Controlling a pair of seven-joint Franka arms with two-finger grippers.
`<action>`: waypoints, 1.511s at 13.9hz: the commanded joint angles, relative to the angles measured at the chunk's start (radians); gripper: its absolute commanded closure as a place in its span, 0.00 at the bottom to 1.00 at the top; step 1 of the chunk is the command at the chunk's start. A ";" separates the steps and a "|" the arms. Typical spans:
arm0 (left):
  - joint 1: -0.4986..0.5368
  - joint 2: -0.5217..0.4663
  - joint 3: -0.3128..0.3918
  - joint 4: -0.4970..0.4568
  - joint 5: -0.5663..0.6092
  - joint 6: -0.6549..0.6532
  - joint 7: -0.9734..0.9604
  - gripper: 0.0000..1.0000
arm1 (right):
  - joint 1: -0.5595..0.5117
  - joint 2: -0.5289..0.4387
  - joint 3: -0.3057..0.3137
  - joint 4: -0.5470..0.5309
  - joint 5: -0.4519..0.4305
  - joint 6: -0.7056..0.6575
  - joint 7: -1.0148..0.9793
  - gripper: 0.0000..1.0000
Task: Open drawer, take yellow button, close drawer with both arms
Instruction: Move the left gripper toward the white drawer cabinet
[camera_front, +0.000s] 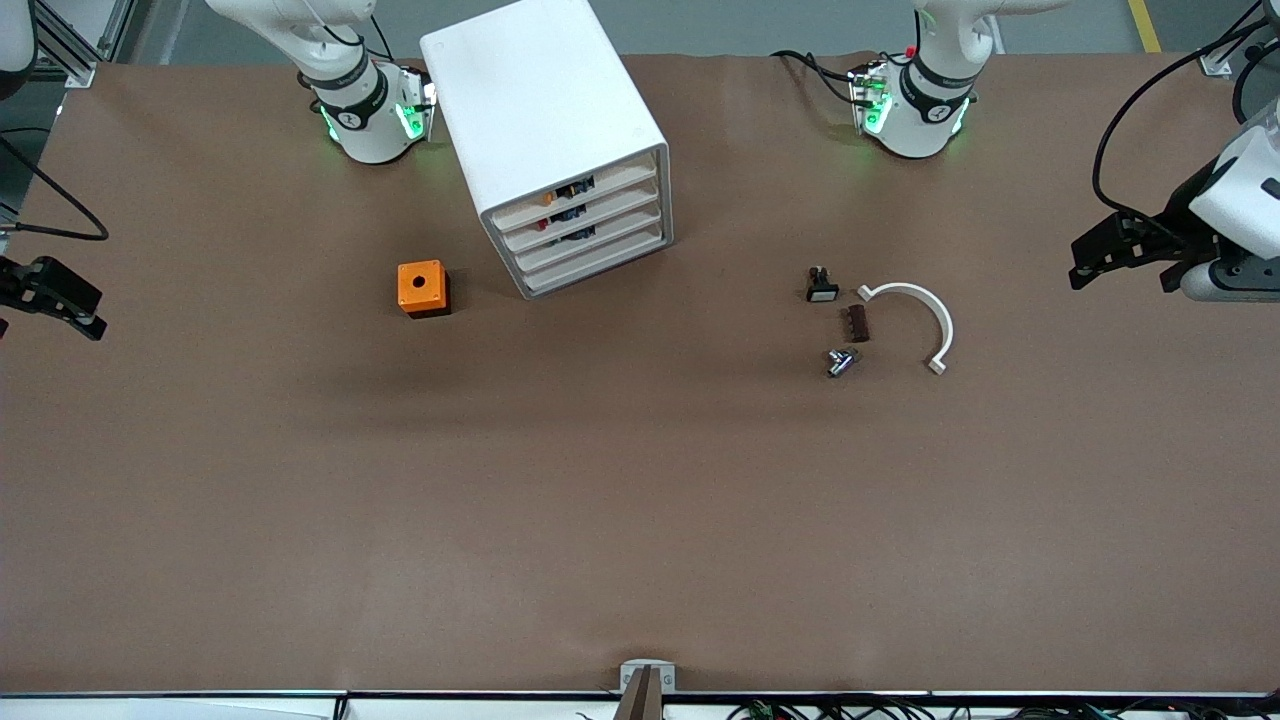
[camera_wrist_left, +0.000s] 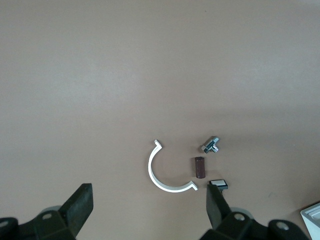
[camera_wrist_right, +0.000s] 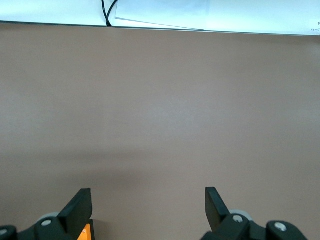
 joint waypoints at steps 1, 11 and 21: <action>0.006 0.008 -0.007 0.019 0.016 -0.016 0.000 0.00 | -0.012 -0.005 0.010 0.006 -0.002 -0.002 0.004 0.00; -0.001 0.095 -0.010 0.001 0.013 -0.032 -0.047 0.00 | -0.011 -0.005 0.010 0.006 -0.002 -0.002 0.004 0.00; -0.174 0.295 -0.021 -0.026 -0.012 -0.054 -0.249 0.00 | -0.012 -0.005 0.010 0.006 -0.002 -0.002 0.004 0.00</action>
